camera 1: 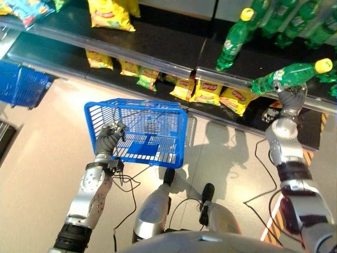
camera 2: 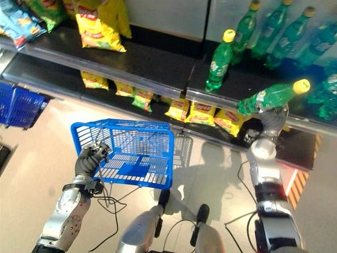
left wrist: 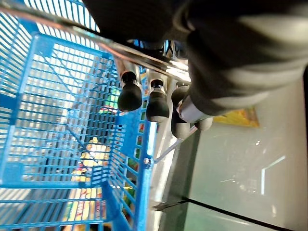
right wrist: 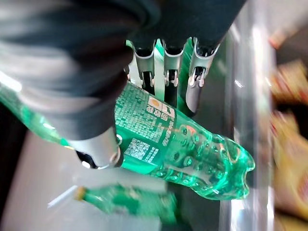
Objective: Pick up the snacks into the basket
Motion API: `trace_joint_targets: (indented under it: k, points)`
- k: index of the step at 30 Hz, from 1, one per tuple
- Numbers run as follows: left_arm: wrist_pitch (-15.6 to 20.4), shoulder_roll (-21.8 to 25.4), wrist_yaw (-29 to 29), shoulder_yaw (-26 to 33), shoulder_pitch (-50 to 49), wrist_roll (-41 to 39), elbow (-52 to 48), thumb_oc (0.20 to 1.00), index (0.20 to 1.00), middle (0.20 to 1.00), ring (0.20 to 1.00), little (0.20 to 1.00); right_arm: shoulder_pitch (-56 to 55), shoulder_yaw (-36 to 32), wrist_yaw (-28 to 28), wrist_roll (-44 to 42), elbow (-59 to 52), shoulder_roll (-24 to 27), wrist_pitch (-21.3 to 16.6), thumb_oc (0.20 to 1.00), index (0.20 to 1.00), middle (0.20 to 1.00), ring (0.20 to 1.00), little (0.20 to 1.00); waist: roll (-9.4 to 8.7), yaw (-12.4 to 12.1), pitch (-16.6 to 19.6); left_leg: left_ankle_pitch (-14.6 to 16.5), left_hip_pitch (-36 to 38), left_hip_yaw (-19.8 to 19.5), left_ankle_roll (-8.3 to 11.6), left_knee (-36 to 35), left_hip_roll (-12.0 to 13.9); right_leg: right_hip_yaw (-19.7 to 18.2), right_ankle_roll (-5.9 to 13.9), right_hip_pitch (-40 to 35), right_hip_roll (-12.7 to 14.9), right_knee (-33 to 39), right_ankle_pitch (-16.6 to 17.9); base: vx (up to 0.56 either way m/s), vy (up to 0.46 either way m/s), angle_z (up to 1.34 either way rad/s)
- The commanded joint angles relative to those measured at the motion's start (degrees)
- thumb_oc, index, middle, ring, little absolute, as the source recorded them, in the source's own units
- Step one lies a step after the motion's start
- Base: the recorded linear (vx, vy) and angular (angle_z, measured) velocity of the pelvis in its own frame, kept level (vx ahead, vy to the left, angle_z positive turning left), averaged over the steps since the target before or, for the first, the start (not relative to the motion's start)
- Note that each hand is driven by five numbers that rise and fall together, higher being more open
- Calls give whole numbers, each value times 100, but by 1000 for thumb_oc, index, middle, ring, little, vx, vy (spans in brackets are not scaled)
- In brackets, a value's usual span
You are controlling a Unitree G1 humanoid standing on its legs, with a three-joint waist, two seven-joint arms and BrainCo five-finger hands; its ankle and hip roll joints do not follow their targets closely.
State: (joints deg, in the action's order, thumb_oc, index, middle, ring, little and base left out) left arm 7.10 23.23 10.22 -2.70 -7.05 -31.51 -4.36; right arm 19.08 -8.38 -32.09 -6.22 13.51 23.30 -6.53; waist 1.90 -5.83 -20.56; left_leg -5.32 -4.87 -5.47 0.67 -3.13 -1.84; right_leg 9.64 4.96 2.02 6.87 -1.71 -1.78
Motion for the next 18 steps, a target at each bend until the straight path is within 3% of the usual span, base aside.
trace_joint_targets:
  k: [1,4,9,12,15,16,18]
  points:
    - [823,-11,50,315,-138,379,-676,200,200,200,200,200,-48,-208,-256,1419,-909,393,-496,200,200,200,200,200,-243,170,1306,736,334,202,-141,109,-183,-217,275,150,28,-20,205,80,-2,-34]
    - [828,-93,11,342,-212,396,-775,200,200,200,200,200,-588,-81,86,2024,-1851,222,-615,200,200,200,200,200,-236,295,1420,774,492,289,-144,83,-153,-310,266,54,6,-4,188,72,-2,-25]
    - [832,-93,-92,264,-225,349,-938,200,200,200,200,200,-1021,527,789,1926,-2088,195,-782,200,200,200,200,200,-245,363,1451,823,598,326,-132,118,-123,-356,248,-43,-16,-50,130,30,-5,-12]
    - [801,-73,-380,-33,-70,144,-1066,200,200,200,200,200,-1307,1664,1919,1744,-1885,378,-857,200,200,200,200,200,-284,348,1473,842,680,292,-112,141,-97,-324,227,-126,-40,-80,84,12,-23,0]
    - [721,-89,-616,-469,130,-8,-1133,200,200,200,200,200,-1214,2648,2489,1827,-1256,480,-885,200,200,200,200,200,-323,295,1516,841,739,207,-86,124,-87,-221,219,-268,-47,-6,67,24,-36,6]
    - [637,-38,-828,-828,376,-222,-1265,200,200,200,200,200,-917,3267,2741,2031,-681,445,-789,200,200,200,200,200,-355,209,1513,825,726,150,-68,123,-82,-144,215,-298,-47,36,69,-1,-30,13]
    - [615,-9,-897,-977,491,-351,-1300,200,200,200,200,200,-760,3530,2832,2225,-490,470,-764,200,200,200,200,200,-381,168,1514,818,714,118,-59,125,-76,-103,214,-307,-47,54,72,-13,-35,13]
